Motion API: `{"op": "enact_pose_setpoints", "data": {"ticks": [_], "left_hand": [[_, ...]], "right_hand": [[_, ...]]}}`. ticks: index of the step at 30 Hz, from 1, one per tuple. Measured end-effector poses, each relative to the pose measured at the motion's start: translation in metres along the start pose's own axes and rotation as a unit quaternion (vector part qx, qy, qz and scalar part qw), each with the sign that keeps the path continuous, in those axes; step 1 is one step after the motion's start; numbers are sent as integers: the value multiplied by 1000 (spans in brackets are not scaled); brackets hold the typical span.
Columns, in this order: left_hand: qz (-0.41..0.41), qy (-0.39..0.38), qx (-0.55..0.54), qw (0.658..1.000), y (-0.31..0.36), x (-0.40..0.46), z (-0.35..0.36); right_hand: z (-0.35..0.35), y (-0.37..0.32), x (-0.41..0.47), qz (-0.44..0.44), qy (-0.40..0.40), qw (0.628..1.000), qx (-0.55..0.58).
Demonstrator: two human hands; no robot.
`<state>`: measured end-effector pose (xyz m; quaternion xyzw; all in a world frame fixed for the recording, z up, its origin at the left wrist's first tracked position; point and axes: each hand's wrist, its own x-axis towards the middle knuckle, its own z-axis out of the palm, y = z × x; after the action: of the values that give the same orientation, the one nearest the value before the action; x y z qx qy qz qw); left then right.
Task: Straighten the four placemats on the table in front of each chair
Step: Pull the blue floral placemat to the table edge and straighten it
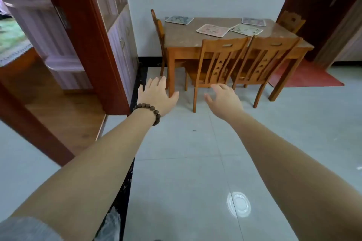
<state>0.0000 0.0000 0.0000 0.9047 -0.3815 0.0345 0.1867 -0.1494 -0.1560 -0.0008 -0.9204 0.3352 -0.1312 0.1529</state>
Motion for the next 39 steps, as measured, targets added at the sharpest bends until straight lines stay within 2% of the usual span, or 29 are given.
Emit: {"op": "enact_pose_setpoints", "data": {"ticks": [6,12,23,32,39], "left_hand": [[-16,-25,35,999,-13,21,27],[-39,-32,38,998,-48,90,59],[-53,-67,48,995,-155,310,94],[-41,-52,25,997,-201,456,90],[-42,-55,27,997,-243,572,117]], "right_hand": [[33,-2,33,-16,-47,999,-13],[78,-14,108,-30,-53,998,-12],[150,-81,339,-10,-74,997,11],[169,-110,494,-3,-43,999,23],[205,-117,614,-6,-31,999,33]]}}
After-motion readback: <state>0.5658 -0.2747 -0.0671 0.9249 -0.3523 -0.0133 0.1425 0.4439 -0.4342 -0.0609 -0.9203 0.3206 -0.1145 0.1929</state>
